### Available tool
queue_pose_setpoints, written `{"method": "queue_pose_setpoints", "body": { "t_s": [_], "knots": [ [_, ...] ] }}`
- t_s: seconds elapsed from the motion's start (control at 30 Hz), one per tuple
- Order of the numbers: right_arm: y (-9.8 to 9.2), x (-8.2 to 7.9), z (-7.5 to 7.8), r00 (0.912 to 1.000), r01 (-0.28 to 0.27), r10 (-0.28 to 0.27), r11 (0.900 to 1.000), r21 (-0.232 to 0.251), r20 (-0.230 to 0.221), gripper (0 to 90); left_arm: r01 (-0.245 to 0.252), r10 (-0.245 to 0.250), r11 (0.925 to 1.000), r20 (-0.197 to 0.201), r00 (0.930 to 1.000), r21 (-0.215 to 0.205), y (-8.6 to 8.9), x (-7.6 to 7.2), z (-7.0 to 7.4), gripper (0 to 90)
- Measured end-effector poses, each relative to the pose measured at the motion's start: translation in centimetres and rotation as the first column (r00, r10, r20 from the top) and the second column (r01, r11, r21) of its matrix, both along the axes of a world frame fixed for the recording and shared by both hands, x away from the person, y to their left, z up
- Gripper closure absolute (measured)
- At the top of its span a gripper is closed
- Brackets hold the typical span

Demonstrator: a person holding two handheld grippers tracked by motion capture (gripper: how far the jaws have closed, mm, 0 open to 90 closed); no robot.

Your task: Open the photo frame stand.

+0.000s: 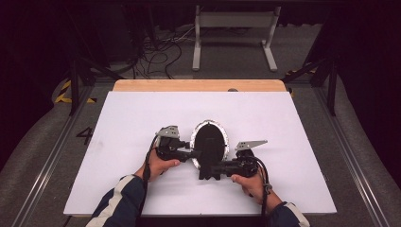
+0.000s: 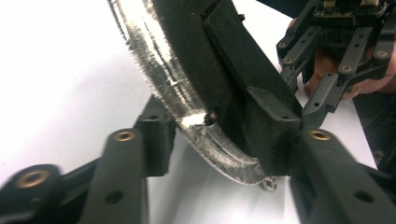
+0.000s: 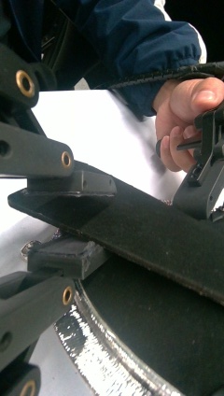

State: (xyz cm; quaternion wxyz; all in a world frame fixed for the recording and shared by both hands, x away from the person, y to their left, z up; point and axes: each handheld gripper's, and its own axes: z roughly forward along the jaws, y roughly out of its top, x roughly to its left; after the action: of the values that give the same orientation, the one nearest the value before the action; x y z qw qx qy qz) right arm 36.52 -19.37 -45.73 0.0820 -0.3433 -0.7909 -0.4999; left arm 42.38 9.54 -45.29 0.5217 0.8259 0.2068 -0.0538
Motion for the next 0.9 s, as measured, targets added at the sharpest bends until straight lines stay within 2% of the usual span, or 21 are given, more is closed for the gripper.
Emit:
{"method": "queue_pose_setpoints", "body": {
  "t_s": [0.2,0.33,0.5,0.57,0.7,0.9],
  "knots": [
    [0.0,-0.2,0.1,0.9998,0.016,-0.016,1.0,-0.007,-0.009,72.2,0.022,-0.022,0.9998,0.007,0.9997,-0.002,0.0,-0.2,0.0,59.2],
    [0.1,-0.3,0.2,0.9998,0.018,-0.018,1.0,-0.012,-0.007,72.8,0.031,-0.032,0.9994,0.022,0.9993,0.016,-0.2,-0.5,0.2,59.3],
    [0.1,-0.3,0.3,0.9997,0.026,-0.026,0.999,-0.021,-0.005,76.1,0.022,-0.024,0.9992,0.08,0.9965,0.034,-0.5,-1.1,1.0,61.2],
    [0.1,-0.4,0.4,0.9997,0.025,-0.026,1.0,-0.018,-0.002,76.2,0.014,-0.019,0.9989,0.114,0.9933,0.044,-0.5,-1.3,1.2,61.4],
    [0.1,-0.4,0.6,0.9996,0.027,-0.027,1.0,-0.008,0.002,76.1,-0.011,0.004,0.9986,0.142,0.9899,0.051,-0.6,-1.5,1.5,61.6],
    [0.1,-0.5,1.0,0.9997,0.023,-0.023,1.0,0.001,0.011,76.8,-0.036,0.024,0.9976,0.203,0.9789,0.06,-0.5,-1.9,2.0,64.0]
  ]
}}
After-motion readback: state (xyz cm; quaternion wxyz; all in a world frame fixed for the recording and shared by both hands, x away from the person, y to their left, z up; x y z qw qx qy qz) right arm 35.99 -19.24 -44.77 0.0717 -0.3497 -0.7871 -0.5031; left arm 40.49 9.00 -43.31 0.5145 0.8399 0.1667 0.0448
